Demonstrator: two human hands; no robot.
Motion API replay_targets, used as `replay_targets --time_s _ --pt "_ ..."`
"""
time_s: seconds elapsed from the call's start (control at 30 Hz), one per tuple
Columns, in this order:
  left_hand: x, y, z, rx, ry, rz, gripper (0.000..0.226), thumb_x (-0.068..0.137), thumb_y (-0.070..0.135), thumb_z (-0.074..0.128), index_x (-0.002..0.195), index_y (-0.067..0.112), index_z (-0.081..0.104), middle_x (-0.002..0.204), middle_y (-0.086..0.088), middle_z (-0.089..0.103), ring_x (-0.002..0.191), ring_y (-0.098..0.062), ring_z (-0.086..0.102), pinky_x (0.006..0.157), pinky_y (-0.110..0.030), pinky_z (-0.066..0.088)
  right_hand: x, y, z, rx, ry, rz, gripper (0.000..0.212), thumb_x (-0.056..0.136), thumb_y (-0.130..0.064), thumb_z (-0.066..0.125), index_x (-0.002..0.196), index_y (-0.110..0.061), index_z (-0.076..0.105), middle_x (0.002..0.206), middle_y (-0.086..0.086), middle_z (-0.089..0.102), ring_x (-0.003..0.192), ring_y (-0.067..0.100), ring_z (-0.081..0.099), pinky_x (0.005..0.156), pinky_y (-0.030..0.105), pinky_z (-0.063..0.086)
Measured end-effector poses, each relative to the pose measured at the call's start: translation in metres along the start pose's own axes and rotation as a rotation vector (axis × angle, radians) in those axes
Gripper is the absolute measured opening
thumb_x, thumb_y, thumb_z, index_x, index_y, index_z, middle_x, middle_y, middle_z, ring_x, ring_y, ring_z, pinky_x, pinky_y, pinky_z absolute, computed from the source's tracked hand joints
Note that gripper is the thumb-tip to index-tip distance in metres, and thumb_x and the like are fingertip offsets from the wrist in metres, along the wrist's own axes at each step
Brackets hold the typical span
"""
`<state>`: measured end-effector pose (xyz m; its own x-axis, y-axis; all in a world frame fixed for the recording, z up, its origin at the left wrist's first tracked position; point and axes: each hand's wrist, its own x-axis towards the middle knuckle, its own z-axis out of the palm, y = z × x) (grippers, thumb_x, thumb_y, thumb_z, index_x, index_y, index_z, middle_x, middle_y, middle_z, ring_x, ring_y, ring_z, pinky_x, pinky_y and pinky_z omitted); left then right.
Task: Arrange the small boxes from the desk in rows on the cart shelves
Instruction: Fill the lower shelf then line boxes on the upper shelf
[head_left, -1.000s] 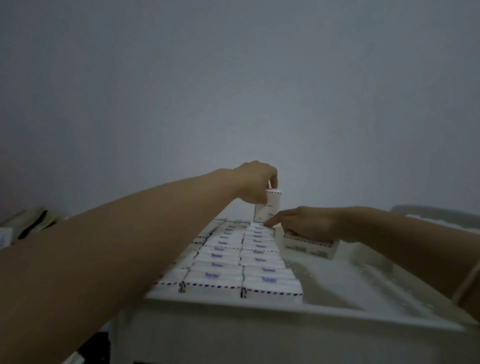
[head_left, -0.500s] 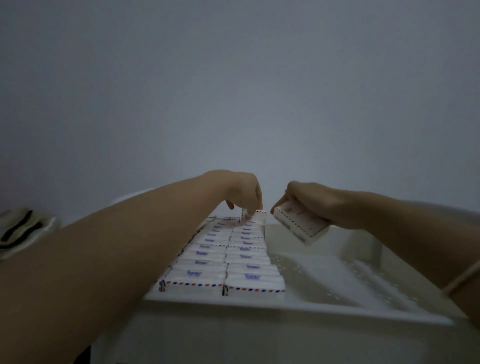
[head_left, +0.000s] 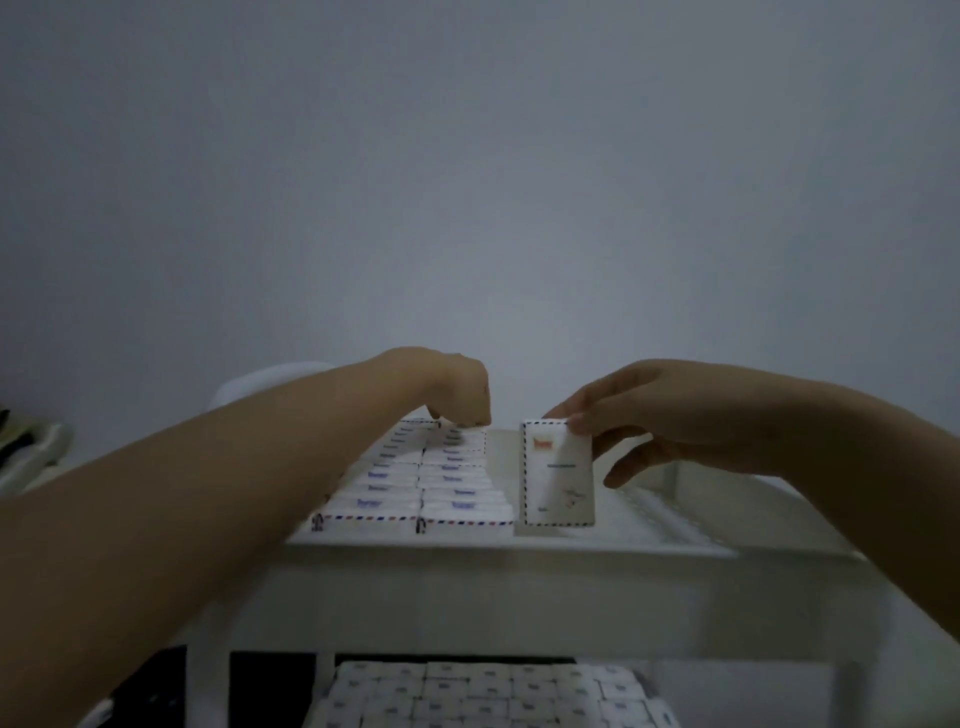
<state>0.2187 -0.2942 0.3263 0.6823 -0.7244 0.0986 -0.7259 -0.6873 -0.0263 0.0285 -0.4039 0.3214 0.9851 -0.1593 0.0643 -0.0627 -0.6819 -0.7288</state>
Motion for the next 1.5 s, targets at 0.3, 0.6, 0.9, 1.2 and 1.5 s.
replay_targets --time_s 0.3,0.6,0.9,1.2,1.5 --pt "-0.065 0.001 0.001 -0.283 0.051 0.107 0.047 0.095 -0.001 0.036 0.133 0.015 0.058 0.136 0.0 0.056 0.121 -0.013 0.05 0.098 -0.02 0.035 -0.045 0.006 0.032 0.045 -0.064 -0.037 0.019 0.092 -0.012 0.06 0.104 -0.019 0.072 0.108 0.004 0.073 0.098 0.019 0.067 0.09 0.032 0.054" --pt "-0.157 -0.002 0.013 -0.515 0.464 0.36 0.049 0.09 -0.005 0.041 0.106 0.032 0.069 0.099 0.018 0.068 0.097 0.009 0.061 0.08 -0.003 0.043 -0.062 -0.003 0.056 -0.158 0.198 -0.103 0.027 0.102 -0.032 0.041 0.121 -0.027 0.059 0.118 -0.004 0.063 0.096 0.011 0.062 0.085 0.027 0.051" --pt "-0.275 -0.08 0.097 -0.582 0.866 0.253 0.035 0.089 0.005 0.043 0.096 0.025 0.072 0.086 0.017 0.069 0.084 -0.007 0.066 0.072 -0.016 0.049 -0.07 -0.016 0.169 -0.189 0.784 -0.85 0.018 0.089 -0.014 0.05 0.098 -0.019 0.064 0.097 -0.007 0.062 0.092 0.013 0.058 0.078 0.031 0.05" --pt "-0.413 -0.213 0.285 -0.436 0.788 -0.476 0.047 0.093 -0.009 0.045 0.093 0.034 0.065 0.092 0.018 0.062 0.081 -0.004 0.06 0.068 -0.026 0.047 -0.025 -0.032 0.365 -0.144 -0.014 -0.866 0.031 0.088 -0.006 0.045 0.105 -0.024 0.065 0.1 -0.012 0.061 0.092 0.001 0.052 0.078 0.015 0.043" --pt "-0.487 -0.26 0.346 -0.187 1.047 -0.803 0.031 0.086 0.007 0.04 0.102 0.014 0.066 0.103 -0.002 0.064 0.102 -0.021 0.055 0.084 -0.032 0.041 0.031 -0.044 0.509 -0.119 -0.328 -0.681 0.037 0.092 -0.001 0.039 0.111 -0.023 0.06 0.106 -0.008 0.062 0.1 0.012 0.053 0.085 0.035 0.049"
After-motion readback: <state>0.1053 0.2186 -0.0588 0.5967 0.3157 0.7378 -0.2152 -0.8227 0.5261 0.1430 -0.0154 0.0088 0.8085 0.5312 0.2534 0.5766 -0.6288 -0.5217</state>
